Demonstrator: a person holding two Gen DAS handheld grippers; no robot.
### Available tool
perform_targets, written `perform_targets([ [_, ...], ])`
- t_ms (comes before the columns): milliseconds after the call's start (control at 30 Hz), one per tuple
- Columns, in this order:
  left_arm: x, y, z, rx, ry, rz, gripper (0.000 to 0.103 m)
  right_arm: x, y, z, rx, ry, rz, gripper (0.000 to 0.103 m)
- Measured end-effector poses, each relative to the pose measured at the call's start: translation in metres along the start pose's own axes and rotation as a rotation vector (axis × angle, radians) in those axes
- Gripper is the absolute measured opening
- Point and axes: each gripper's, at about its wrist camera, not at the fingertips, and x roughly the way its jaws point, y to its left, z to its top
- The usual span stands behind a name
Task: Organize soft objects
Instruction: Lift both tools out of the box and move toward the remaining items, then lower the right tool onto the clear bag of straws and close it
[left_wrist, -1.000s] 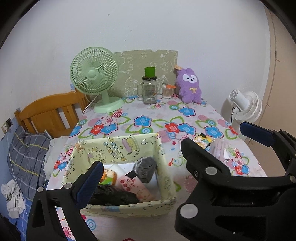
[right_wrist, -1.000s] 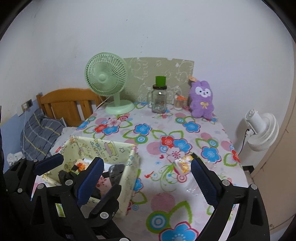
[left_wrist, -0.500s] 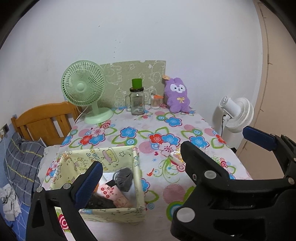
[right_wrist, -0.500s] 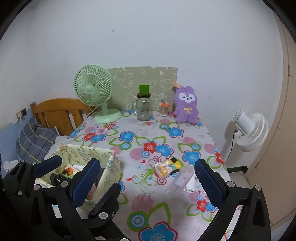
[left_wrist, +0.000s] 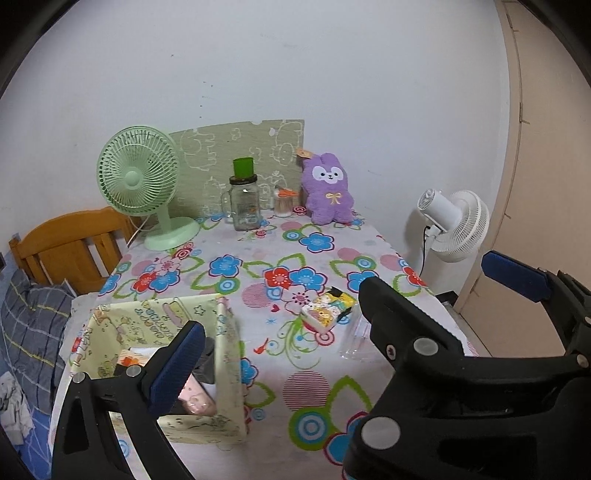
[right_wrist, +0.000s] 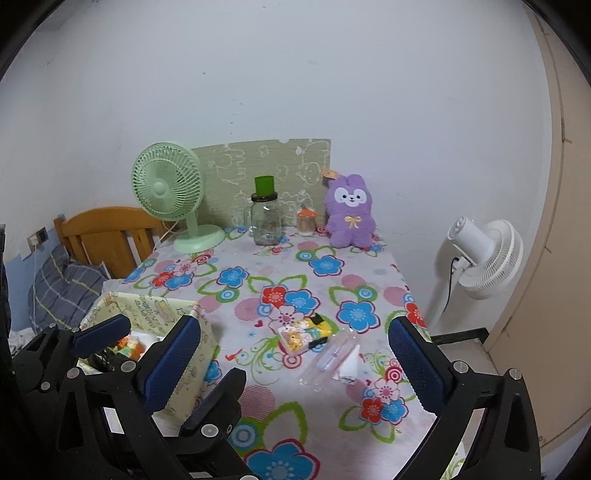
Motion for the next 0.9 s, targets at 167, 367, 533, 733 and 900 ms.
perform_targets([
  [167,0.010,-0.009,-0.002,-0.013,0.012,-0.003,0.103,0.004,-0.013,-0.006,0.013,-0.001,0.001,0.103],
  [367,0.023,-0.023,-0.009,0.004,0.014,0.001,0.103,0.017,-0.028,-0.015,0.005,0.012,-0.015,0.103],
  [533,0.039,-0.031,-0.013,0.004,0.033,-0.002,0.103,0.030,-0.040,-0.023,0.015,0.034,-0.015,0.103],
  [733,0.059,-0.037,-0.019,-0.010,0.071,-0.006,0.101,0.049,-0.049,-0.030,0.008,0.069,-0.011,0.103],
  [900,0.073,-0.040,-0.023,-0.016,0.081,0.018,0.099,0.065,-0.054,-0.035,0.010,0.088,-0.012,0.103],
])
